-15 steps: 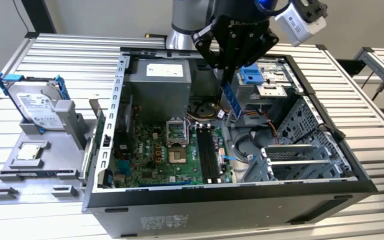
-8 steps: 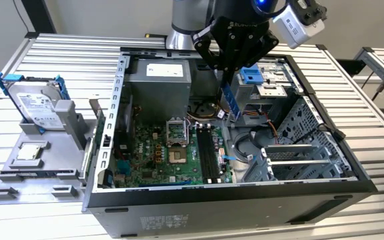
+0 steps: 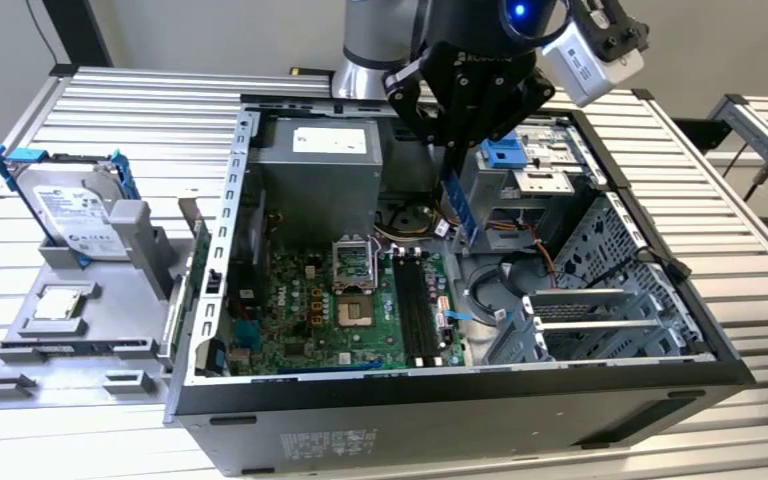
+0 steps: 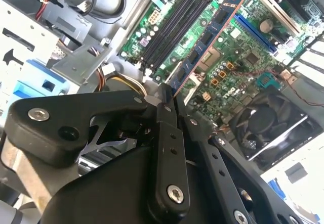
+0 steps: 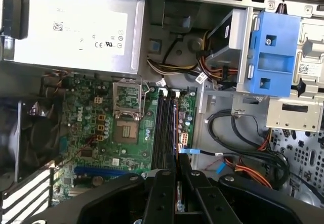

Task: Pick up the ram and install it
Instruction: 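Insert the ram into the slot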

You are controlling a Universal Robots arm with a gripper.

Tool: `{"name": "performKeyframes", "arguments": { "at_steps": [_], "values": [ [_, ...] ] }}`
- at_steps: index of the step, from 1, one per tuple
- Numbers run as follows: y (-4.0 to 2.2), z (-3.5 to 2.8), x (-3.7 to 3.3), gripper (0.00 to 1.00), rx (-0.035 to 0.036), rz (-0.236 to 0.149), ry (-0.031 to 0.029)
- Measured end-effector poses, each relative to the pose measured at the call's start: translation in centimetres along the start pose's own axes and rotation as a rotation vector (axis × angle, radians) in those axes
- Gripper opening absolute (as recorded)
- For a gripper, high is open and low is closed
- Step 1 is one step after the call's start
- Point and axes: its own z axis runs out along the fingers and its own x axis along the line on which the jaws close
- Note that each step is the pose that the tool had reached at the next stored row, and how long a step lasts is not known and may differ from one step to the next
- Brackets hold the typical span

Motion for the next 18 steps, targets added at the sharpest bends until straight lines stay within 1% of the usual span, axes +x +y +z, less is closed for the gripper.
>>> {"name": "performKeyframes", "arguments": {
  "at_steps": [5,6,9,11,12,18],
  "values": [
    [-0.03,0.78,-0.32,0.00,0.0005,0.015,-0.0001],
    [-0.04,0.92,-0.37,0.00,0.0005,0.018,0.0008],
    [-0.05,1.24,-0.52,0.00,0.0001,0.023,0.0087],
    [-0.06,1.41,-0.65,0.00,-0.0003,0.024,0.0178],
    [-0.07,1.57,-0.72,0.00,-0.0003,0.025,0.0190],
    [-0.10,2.64,-0.92,0.00,-0.0002,0.037,0.0188]
  ]
}}
